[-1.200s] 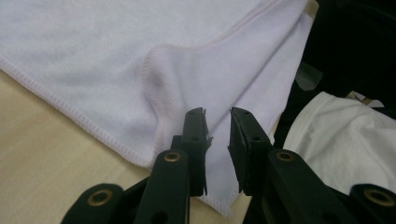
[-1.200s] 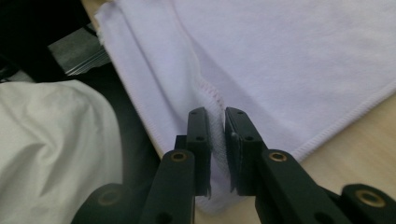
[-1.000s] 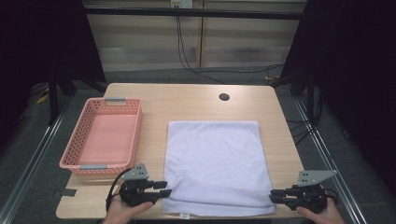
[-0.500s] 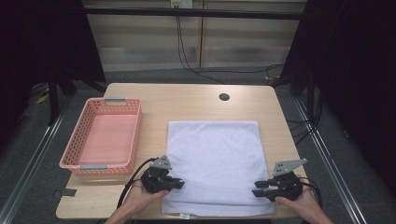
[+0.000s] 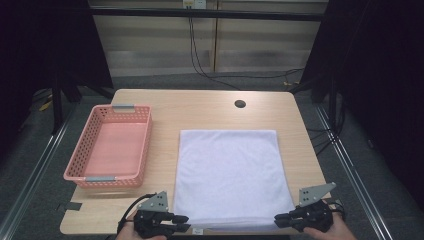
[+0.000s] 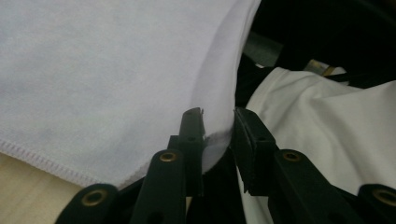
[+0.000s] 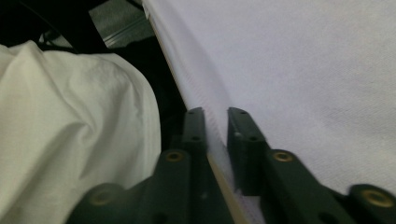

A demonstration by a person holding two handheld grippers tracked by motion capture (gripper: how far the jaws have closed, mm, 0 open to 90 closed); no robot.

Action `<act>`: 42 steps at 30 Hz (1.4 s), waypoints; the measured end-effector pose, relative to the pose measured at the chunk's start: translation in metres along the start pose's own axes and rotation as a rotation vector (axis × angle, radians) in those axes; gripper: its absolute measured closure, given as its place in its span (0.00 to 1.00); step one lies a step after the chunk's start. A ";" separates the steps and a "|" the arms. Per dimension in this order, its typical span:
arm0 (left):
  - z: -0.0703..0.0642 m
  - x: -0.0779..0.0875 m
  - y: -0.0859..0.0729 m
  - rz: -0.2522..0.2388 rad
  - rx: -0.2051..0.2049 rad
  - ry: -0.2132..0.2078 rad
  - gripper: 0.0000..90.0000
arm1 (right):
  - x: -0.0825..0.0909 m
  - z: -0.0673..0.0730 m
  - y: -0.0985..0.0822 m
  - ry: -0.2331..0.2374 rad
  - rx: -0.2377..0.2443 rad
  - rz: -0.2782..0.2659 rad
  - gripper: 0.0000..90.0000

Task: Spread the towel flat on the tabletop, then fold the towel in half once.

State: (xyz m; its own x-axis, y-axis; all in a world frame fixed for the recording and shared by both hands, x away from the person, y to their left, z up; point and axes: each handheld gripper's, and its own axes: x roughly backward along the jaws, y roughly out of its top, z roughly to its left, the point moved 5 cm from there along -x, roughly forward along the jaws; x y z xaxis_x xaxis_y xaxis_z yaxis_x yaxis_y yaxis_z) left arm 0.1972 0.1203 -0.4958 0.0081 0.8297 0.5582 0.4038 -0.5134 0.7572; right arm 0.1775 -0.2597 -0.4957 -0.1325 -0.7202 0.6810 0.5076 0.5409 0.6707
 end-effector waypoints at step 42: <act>0.094 -0.046 0.030 0.077 0.117 0.269 0.70 | -0.035 -0.099 0.027 -0.266 -0.127 0.002 0.63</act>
State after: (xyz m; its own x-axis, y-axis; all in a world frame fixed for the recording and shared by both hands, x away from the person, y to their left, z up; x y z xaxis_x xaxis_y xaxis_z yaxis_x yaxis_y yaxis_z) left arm 0.2949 0.0875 -0.5307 -0.1940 0.6935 0.6939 0.5145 -0.5303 0.6738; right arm 0.2798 -0.2632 -0.5304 -0.3414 -0.5709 0.7467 0.6081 0.4716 0.6386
